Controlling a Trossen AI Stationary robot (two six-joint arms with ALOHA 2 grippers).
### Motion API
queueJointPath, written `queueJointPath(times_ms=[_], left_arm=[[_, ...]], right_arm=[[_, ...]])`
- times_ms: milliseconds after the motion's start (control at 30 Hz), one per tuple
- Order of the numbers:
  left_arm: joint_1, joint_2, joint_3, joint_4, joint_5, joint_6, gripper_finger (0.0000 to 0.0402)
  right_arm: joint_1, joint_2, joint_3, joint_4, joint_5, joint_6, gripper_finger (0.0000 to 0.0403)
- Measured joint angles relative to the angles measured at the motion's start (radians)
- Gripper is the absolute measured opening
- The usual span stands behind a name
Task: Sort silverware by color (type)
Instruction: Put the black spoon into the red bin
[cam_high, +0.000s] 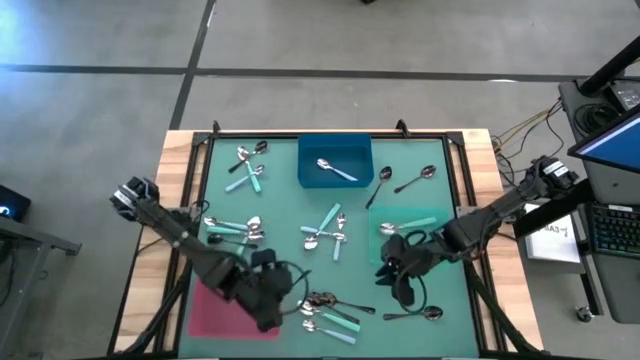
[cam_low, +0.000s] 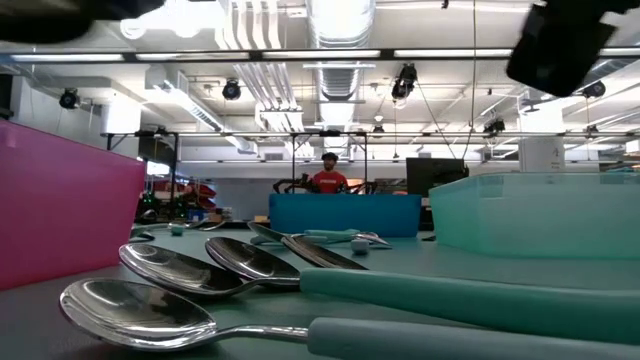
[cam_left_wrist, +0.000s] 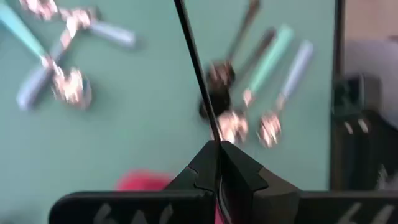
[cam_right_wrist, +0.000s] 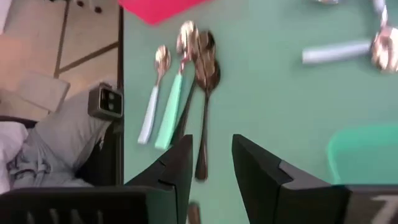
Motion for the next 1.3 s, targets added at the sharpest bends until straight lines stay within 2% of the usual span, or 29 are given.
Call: queueJointPath(times_ms=[133,433,567,667,867,1033,1100,1300], left_arm=[[-0.052,0.022,-0.007,-0.095,0.083,-0.115,0.0],[-0.098,0.039,-0.166,-0.121,0.204,-0.276,0.0],[-0.098,0.03,-0.185,-0.12,0.348,-0.293,0.0],[-0.098,0.03,-0.177,-0.125,0.391,-0.307,0.0005],[-0.093,0.03,-0.144,-0.129,0.368,-0.276,0.0043],[-0.08,0.03,-0.108,-0.132,0.317,-0.258,0.0073],[-0.071,0.03,-0.08,-0.128,0.294,-0.249,0.0077],[-0.06,0.03,0.055,-0.116,0.155,-0.114,0.008]], right_arm=[[0.053,0.008,0.0,-0.002,0.009,0.086,0.0096],[0.131,0.073,0.0,-0.026,0.003,0.266,0.0093],[0.134,0.107,0.0,-0.056,-0.047,0.315,0.0096],[0.134,0.129,0.0,-0.073,-0.103,0.349,0.0104],[0.134,0.148,0.0,-0.142,-0.254,0.44,0.0118],[0.15,0.151,0.0,-0.164,-0.281,0.482,0.0116],[0.162,0.151,0.001,-0.16,-0.287,0.455,0.0113],[0.224,0.153,0.001,-0.161,-0.256,0.239,0.0099]])
